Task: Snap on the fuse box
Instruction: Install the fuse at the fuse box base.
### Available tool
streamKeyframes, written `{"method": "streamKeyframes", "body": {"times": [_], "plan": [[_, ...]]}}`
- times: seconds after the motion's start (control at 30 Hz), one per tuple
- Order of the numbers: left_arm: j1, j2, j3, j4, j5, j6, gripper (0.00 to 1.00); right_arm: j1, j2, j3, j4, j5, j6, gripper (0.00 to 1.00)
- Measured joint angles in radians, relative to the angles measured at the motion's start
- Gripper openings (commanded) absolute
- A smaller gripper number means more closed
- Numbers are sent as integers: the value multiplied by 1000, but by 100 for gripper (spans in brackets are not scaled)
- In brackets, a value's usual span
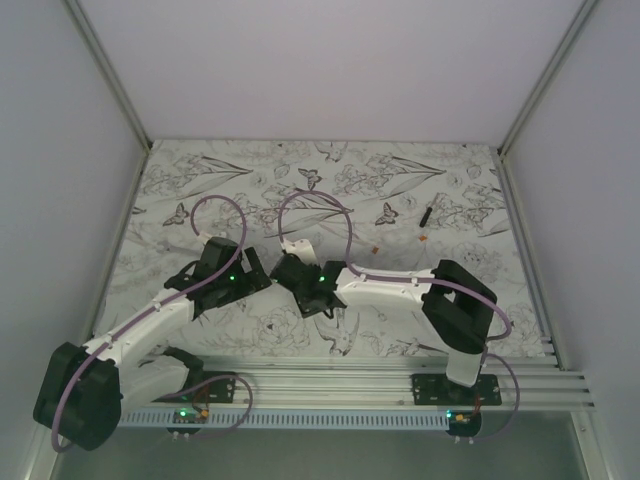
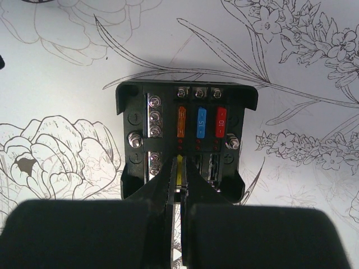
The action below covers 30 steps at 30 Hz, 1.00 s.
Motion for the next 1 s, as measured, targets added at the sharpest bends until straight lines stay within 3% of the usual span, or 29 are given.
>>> {"method": "streamKeyframes", "body": {"times": [0.43, 1.0], "plan": [[0, 0, -1, 0, 0, 0, 100, -58, -56, -81, 77, -103, 41, 0], [0, -5, -5, 0, 0, 0, 100, -63, -10, -7, -12, -121, 3, 0]]}}
